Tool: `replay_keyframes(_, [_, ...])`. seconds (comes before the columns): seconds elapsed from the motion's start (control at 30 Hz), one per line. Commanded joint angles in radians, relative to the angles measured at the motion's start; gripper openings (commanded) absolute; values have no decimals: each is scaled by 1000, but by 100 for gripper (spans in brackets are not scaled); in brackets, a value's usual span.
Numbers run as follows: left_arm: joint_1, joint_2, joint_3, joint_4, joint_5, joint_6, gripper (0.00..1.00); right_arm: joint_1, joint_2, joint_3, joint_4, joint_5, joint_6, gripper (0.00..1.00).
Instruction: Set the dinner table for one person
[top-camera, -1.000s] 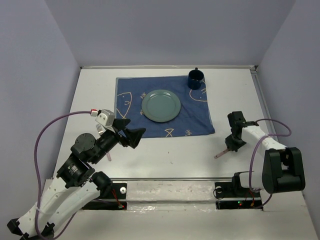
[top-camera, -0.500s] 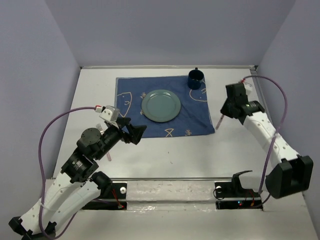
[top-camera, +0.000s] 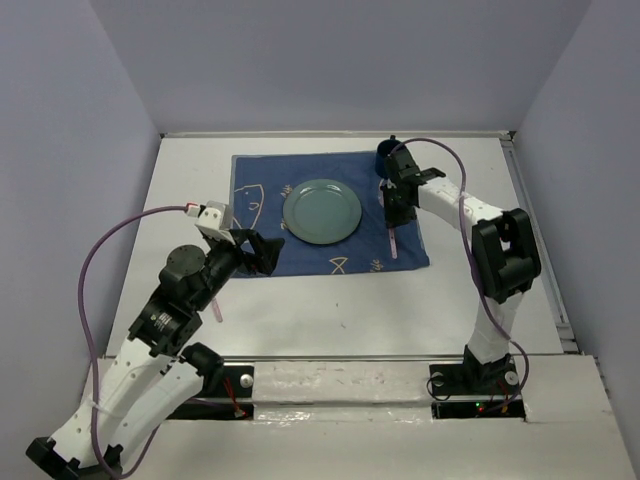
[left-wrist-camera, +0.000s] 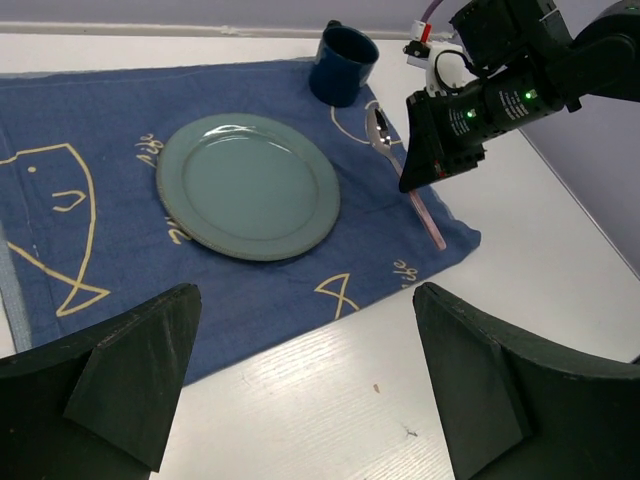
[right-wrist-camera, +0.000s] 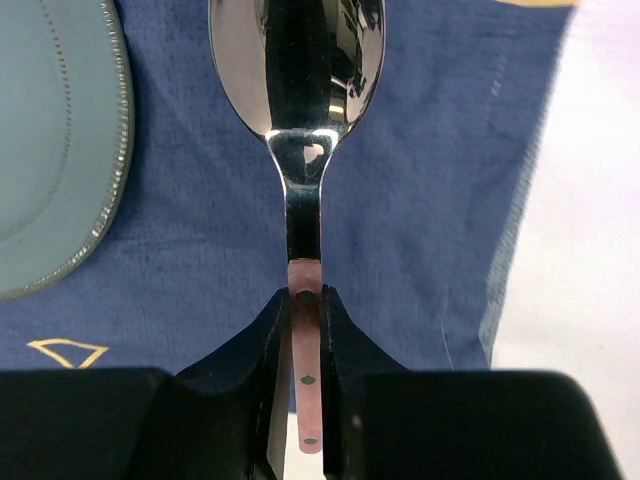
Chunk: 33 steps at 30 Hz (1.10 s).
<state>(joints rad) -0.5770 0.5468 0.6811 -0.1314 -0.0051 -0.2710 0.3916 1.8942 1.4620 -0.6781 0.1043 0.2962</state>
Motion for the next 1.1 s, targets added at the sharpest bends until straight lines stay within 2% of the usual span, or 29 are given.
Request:
replay_keyframes(0.0, [35,22,9,53,-10,-2,99,-5,45,92,46,-43,-66,0])
replay_keyframes(0.3, [72,61,5,59,1,-7,99,-5,164,182,58,-9,-48,0])
replay_keyframes(0.77, [101,111,5,38,-16,-37,99,-37,224,167,78,48,40,1])
replay_keyframes(0.87, [101,128,11,19,-45,-48,99,-37,217,167,77,35,53,19])
replay_keyframes(0.9, [103,137,14,7,-64,-59,99,-37,207,163,80,35,54,28])
replay_keyframes(0.93, [103,142,17,0,-73,-63,99,-37,201,161,81,29,55,31])
replay_keyframes(0.97, [105,148,21,-8,-82,-68,99,-37,195,159,80,22,54,39])
replay_keyframes(1.0, [106,154,31,-25,-88,-77,99,-37,172,156,81,12,52,54])
replay_keyframes(1.07, [144,176,43,-42,-70,-88,99,-37,140,152,86,-11,44,61])
